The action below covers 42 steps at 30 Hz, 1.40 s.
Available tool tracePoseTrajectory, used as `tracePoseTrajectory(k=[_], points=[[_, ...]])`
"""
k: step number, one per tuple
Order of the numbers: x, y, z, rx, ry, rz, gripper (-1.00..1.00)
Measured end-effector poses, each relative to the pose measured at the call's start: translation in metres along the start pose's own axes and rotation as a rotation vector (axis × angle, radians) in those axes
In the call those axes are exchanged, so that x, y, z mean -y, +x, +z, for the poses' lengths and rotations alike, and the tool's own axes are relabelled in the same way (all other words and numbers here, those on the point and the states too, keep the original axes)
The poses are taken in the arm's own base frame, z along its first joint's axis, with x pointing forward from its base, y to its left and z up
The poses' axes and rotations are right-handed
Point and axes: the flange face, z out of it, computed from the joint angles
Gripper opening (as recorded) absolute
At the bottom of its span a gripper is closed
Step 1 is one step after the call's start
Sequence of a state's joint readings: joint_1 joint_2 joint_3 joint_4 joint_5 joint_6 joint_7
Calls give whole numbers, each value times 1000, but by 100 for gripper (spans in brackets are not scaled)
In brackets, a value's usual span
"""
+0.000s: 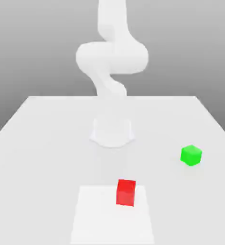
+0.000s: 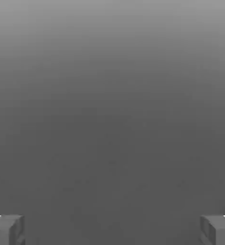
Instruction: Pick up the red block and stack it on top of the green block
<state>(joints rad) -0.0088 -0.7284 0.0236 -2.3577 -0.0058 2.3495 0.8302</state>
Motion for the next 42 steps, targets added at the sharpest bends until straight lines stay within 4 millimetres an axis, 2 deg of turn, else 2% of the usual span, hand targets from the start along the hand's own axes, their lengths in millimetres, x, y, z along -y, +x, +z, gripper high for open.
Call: tracePoseTrajectory(k=[4, 9, 14, 17, 18, 24, 25, 32, 39, 42], points=[[-17, -34, 100, 92, -120, 20, 0], [-62, -89, 204, 210, -264, 52, 0], [-130, -163, 284, 341, -413, 93, 0], [-183, -220, 318, 434, -514, 124, 0], [-194, -232, 326, 450, -531, 129, 0], [-226, -264, 367, 466, -548, 137, 0], [-230, -268, 373, 466, -549, 136, -100], [-231, -269, 374, 465, -549, 136, -100], [-205, -244, 332, 465, -549, 134, -100], [-170, -279, 310, 499, -515, 27, -100]])
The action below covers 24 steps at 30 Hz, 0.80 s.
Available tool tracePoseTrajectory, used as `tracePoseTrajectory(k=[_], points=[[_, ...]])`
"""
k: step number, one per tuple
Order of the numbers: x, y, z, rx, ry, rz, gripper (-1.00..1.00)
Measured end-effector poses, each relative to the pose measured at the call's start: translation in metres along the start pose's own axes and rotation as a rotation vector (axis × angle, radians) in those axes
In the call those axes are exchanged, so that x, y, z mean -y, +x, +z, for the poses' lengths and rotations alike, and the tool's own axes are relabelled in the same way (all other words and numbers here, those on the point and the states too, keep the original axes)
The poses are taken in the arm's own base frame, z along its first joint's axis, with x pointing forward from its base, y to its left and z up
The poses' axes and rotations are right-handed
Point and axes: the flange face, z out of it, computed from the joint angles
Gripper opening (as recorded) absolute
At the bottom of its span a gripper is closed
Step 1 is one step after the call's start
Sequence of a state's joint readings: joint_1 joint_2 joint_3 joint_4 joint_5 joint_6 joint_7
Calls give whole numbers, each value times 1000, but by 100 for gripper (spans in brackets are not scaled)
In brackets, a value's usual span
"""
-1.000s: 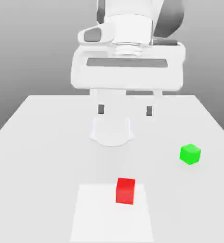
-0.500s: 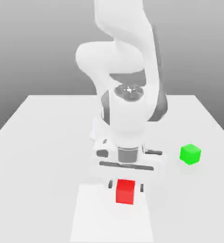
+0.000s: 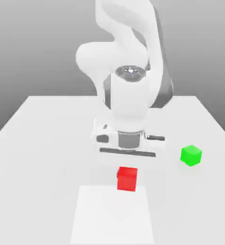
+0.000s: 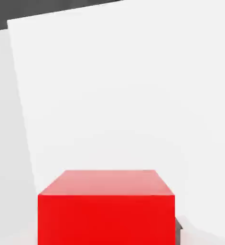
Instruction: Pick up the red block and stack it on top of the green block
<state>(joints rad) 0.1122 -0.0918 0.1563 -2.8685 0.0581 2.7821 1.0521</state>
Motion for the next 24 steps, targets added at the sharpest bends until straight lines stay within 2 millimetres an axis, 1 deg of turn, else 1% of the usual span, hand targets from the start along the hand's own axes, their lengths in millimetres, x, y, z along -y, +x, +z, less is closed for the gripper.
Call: tracePoseTrajectory(k=[3, 6, 9, 11, 13, 14, 15, 24], points=[[18, -58, -12, 4, 4, -133, -100], [25, -121, -20, 7, 5, -279, -100], [20, -183, -25, 7, 3, -425, -100], [10, -222, -27, 5, -1, -522, -100], [-4, -256, -27, 0, -6, -613, -100], [-7, -263, -24, -8, -12, -632, -100], [-8, -265, -21, -18, -18, -640, -100], [-6, -262, 17, -61, -39, -645, -100]])
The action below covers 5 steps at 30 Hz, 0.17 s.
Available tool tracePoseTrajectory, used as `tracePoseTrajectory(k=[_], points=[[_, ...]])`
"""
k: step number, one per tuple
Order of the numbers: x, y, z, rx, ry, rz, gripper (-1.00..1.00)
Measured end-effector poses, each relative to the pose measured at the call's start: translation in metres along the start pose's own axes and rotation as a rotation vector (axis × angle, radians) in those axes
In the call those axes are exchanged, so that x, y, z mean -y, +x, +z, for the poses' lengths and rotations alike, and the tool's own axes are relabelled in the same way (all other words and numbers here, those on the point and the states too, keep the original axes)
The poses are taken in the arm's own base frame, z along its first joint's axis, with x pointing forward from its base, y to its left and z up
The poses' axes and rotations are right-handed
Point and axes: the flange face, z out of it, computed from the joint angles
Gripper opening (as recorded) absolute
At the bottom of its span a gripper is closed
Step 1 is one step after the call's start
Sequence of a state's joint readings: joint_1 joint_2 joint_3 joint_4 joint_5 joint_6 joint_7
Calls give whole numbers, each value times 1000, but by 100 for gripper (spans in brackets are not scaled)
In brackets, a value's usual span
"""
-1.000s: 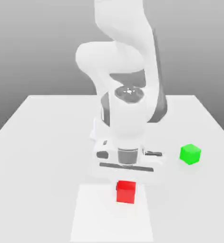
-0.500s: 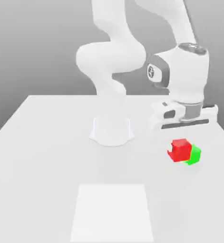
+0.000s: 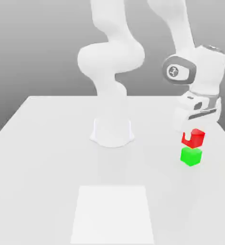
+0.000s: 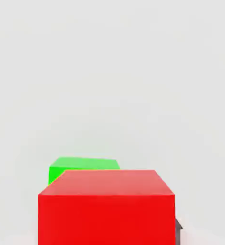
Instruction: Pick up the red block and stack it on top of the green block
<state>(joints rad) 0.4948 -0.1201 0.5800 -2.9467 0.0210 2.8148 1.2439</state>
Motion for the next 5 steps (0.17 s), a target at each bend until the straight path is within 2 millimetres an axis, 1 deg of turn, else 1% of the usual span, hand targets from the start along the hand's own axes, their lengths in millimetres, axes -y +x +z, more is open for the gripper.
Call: tracePoseTrajectory(k=[5], points=[[1, -7, 19, 27, 30, -7, -100]])
